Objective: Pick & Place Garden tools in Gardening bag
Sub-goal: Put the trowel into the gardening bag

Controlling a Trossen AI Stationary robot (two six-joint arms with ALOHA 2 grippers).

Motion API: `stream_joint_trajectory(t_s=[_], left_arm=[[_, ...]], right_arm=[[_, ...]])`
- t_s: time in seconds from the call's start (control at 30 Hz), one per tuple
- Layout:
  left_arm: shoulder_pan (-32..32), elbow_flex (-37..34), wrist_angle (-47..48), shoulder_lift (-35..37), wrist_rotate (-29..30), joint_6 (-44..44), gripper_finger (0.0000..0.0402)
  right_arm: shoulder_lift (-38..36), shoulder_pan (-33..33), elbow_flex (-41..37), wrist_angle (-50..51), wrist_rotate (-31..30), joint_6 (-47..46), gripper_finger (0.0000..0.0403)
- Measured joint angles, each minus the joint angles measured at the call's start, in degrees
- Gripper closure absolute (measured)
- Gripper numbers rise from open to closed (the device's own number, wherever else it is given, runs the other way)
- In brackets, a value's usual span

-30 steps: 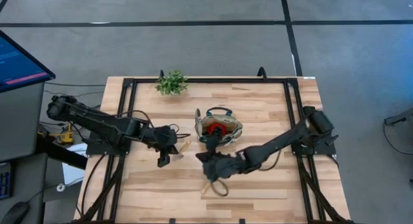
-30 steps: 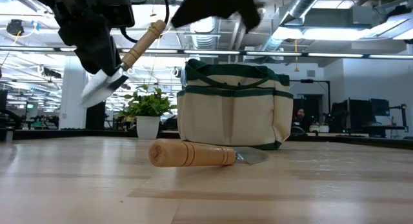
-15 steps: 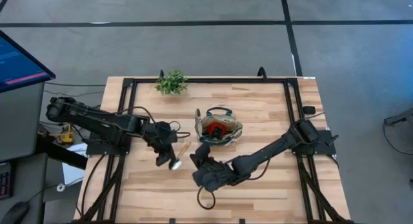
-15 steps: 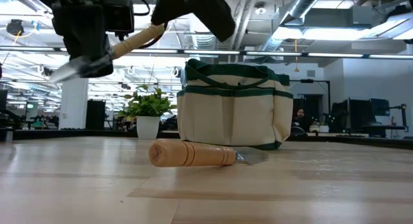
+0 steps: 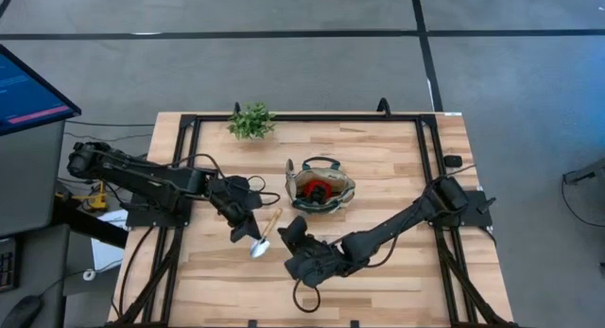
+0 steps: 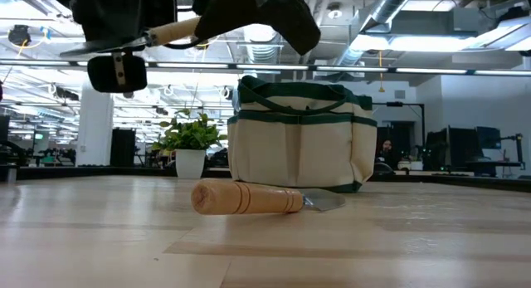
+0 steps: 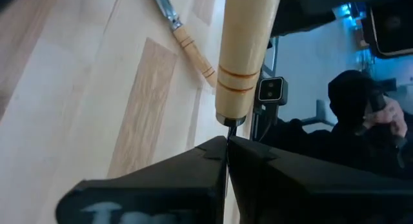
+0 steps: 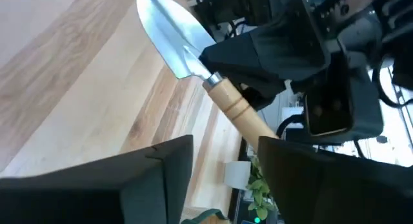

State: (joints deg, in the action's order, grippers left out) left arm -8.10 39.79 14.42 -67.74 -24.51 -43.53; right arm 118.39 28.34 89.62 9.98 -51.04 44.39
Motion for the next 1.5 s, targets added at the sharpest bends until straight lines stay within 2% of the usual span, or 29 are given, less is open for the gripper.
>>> stream_joint_trajectory(t_s=[0.1,0.23,0.47,0.77,1.13,1.3,1.5], left_arm=[[0.11,0.00,0.11,-1.32,-0.17,-1.77,0.0401],[0.13,0.02,-1.17,-5.03,-1.50,-2.01,0.0401],[0.17,0.02,-13.28,-10.56,-6.97,-3.16,0.0401],[0.09,0.02,-14.21,-10.63,-8.99,-5.04,0.0400],[0.09,0.02,-15.02,-10.63,-11.29,-5.03,0.0400],[0.04,-0.02,-15.10,-10.63,-12.48,-4.93,0.0400],[0.09,-0.04,-15.48,-10.63,-12.40,-4.93,0.0400]], right_arm=[[0.00,0.25,0.00,0.40,-0.03,0.62,0.0235],[0.00,0.45,0.00,0.16,-0.09,0.59,0.0256],[0.00,0.46,0.00,2.83,0.08,-1.86,0.0288],[0.00,0.05,0.00,7.66,0.15,-2.30,0.0289],[0.05,-1.25,0.00,6.01,0.25,-2.02,0.0289],[0.07,-1.54,-0.02,4.49,4.05,-1.99,0.0289],[0.07,-2.60,-0.02,4.50,4.69,-2.22,0.0289]])
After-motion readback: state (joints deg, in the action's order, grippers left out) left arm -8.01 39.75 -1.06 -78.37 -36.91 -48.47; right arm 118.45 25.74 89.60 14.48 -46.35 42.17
